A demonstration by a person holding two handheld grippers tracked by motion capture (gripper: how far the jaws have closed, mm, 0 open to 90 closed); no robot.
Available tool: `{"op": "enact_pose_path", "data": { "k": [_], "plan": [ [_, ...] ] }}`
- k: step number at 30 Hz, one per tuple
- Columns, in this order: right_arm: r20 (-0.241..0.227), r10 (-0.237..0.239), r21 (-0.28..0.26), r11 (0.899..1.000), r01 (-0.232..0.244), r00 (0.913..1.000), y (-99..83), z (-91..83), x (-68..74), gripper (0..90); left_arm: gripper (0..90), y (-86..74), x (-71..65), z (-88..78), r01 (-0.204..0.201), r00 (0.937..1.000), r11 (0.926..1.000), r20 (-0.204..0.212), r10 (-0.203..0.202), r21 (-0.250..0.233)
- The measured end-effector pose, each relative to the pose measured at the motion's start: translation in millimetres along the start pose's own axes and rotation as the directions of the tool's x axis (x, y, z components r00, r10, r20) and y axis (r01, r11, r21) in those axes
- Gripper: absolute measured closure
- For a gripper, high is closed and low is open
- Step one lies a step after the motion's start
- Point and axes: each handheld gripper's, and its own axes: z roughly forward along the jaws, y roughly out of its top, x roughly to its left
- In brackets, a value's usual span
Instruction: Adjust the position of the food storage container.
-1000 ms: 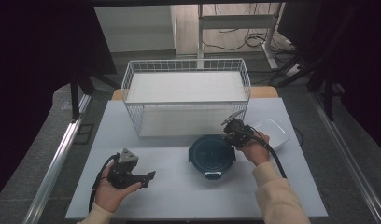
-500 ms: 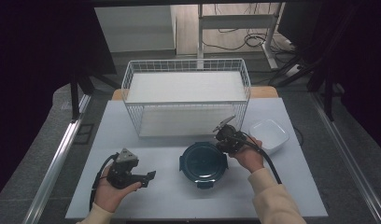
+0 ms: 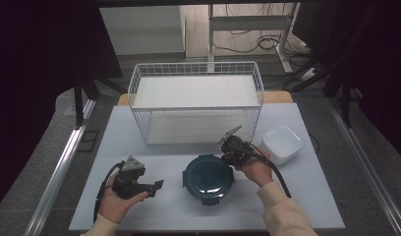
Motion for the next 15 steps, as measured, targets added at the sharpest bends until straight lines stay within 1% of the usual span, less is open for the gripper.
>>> {"op": "enact_pose_path", "data": {
  "k": [1,2,3,8,12,13,14,15],
  "plan": [
    [-0.004,0.009,-0.003,1.000,-0.009,1.0000,-1.3,-0.5,1.3,90.0,19.8,0.0,0.4,-0.3,0.003,1.0000,1.0000,-0.003,-0.003,-0.003],
    [-0.004,0.009,-0.003,1.000,-0.009,1.0000,-1.3,-0.5,1.3,90.0,19.9,0.0,0.4,-0.3,0.003,1.0000,1.0000,-0.003,-0.003,-0.003],
    [-0.005,0.008,-0.002,1.000,-0.008,1.0000,-1.9,-0.9,2.1,90.0,20.2,0.0,0.0,-0.5,0.006,0.9999,0.9999,-0.012,-0.006,-0.011],
    [-0.012,0.013,-0.003,1.000,-0.013,0.9998,-3.2,-1.7,6.1,90.0,20.3,0.0,-0.6,0.2,0.003,0.9999,0.9999,-0.016,-0.003,-0.011],
    [-0.025,0.009,-0.009,1.000,-0.009,0.9996,-3.8,-1.5,4.9,89.9,20.3,-0.2,-0.5,0.6,0.002,0.9998,1.0000,-0.018,-0.002,-0.009],
    [-0.031,0.005,-0.041,0.999,-0.007,0.9995,-5.0,-1.7,3.7,89.9,20.3,-0.3,-0.4,-0.2,0.003,0.9998,0.9999,-0.018,-0.004,-0.013],
    [-0.031,0.005,-0.041,0.999,-0.007,0.9995,-5.0,-1.7,3.7,89.9,20.3,-0.3,-0.4,-0.2,0.003,0.9998,0.9999,-0.018,-0.004,-0.013],
    [-0.033,0.020,-0.072,0.997,-0.022,0.9992,-5.5,-3.2,3.2,89.9,20.3,-0.4,-0.3,-0.8,0.006,0.9998,0.9999,-0.017,-0.006,-0.015]
  ]
}}
